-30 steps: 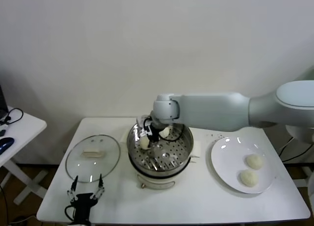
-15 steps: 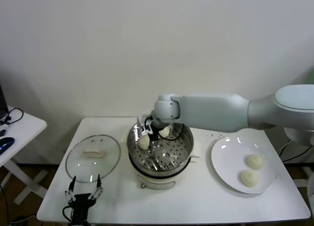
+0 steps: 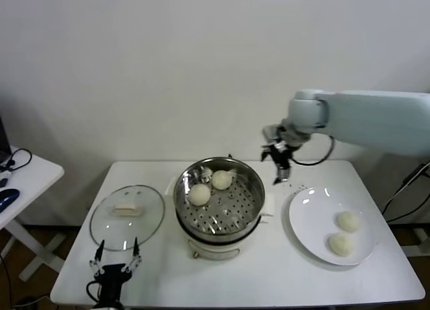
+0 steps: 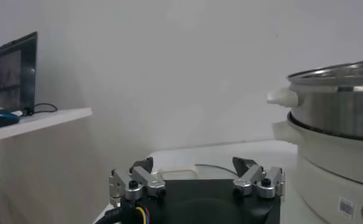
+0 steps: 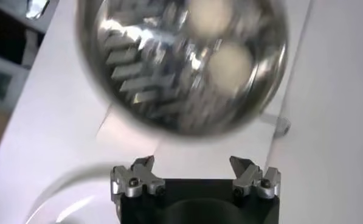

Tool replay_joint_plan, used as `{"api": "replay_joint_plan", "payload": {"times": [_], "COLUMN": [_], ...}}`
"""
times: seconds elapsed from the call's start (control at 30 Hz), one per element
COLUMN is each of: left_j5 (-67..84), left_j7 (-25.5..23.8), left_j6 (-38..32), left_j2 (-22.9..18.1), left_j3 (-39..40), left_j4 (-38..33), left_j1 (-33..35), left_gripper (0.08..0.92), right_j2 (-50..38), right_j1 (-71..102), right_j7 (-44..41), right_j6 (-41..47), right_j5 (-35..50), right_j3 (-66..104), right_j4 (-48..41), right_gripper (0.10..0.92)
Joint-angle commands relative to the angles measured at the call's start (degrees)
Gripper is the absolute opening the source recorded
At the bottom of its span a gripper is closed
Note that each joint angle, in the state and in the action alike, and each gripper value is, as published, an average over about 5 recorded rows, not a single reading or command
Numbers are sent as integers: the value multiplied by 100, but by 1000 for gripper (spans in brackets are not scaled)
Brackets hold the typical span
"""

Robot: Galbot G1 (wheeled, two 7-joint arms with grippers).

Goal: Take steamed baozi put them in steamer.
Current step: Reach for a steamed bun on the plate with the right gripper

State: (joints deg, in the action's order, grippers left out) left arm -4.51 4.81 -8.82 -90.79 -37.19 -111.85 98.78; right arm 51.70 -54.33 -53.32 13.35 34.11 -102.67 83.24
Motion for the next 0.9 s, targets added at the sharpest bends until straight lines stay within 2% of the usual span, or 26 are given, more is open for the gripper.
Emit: {"api": "replay_joint_plan", "payload": {"times": [0.03, 0.23, 0.47, 0.9], "left_j5": [-7, -14, -50, -87], "left_j7": [-10, -13, -9, -7], "left_j6": [-2, -20, -19, -11], "left_j2": [-9, -10, -30, -42], "left_j3": [-5, -39, -35, -15], "left_j4": [-9, -1, 13, 15], "left_j1": [10, 24, 49, 77], "left_gripper": [823, 823, 823, 823], "right_j2": [-2108, -2643, -2776, -2765], "right_j1": [-225, 1173, 2842, 3666], "right_j7": [-476, 8, 320, 551], "right_j6": [-631, -236, 70, 206], "right_j5": [-1021, -1575, -1948, -2308], "right_j3": [-1345, -397, 1143, 1857], "right_j4": [276, 226, 26, -105], "right_gripper": [823, 823, 823, 823]}}
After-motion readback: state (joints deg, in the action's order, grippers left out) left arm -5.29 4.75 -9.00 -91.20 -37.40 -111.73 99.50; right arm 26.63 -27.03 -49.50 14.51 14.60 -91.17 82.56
